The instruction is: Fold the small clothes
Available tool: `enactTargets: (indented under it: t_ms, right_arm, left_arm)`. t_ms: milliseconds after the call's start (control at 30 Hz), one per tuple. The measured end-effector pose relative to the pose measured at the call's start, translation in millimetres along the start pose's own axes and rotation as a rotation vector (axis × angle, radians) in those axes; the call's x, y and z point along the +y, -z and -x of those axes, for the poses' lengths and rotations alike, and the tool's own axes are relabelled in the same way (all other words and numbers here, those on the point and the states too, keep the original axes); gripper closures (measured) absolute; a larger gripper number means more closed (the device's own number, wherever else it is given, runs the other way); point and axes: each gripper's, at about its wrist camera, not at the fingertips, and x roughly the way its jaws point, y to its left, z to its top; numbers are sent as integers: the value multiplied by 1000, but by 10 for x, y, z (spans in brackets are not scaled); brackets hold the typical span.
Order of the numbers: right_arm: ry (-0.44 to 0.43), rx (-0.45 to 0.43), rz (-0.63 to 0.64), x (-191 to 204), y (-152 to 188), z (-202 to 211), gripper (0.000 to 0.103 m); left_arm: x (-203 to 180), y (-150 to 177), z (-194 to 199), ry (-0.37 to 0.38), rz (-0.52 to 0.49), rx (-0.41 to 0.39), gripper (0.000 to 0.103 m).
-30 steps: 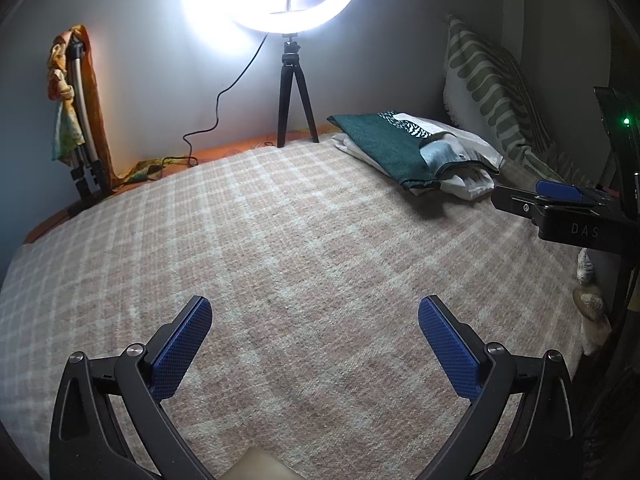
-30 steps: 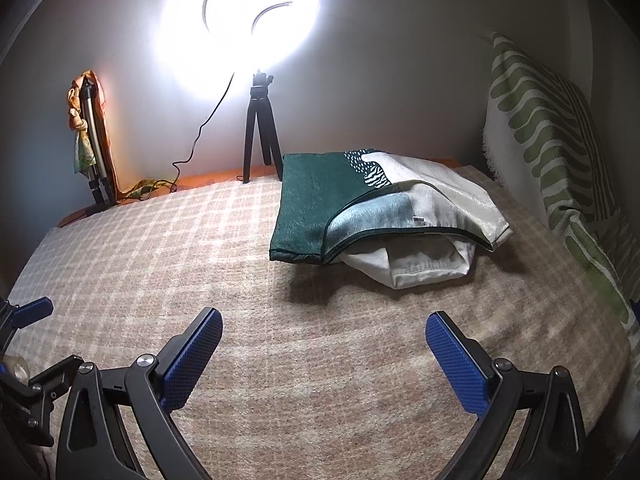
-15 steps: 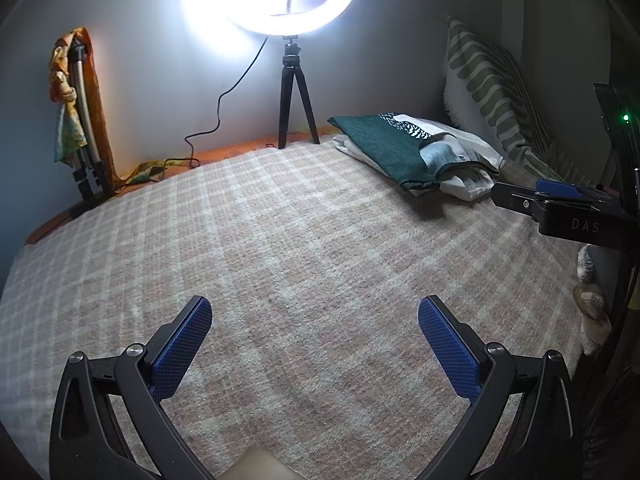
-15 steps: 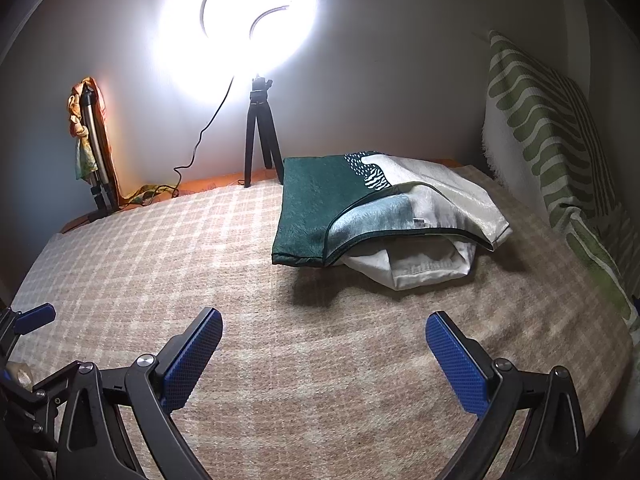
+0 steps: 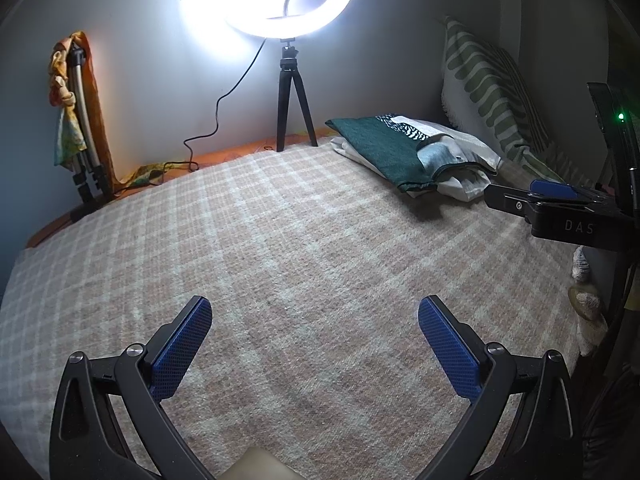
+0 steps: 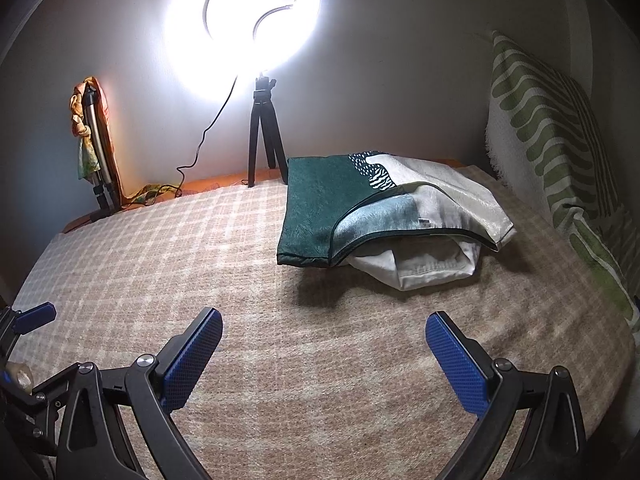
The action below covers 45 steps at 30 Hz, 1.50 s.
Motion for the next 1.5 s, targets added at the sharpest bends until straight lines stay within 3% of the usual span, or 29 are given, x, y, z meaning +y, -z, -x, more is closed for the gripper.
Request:
enactTargets:
  t_ms: [1500]
  right_arm:
    - [-12,0,5,77,-6,24,0]
  left_arm:
    - [3,-27,63,1,11,-10,0]
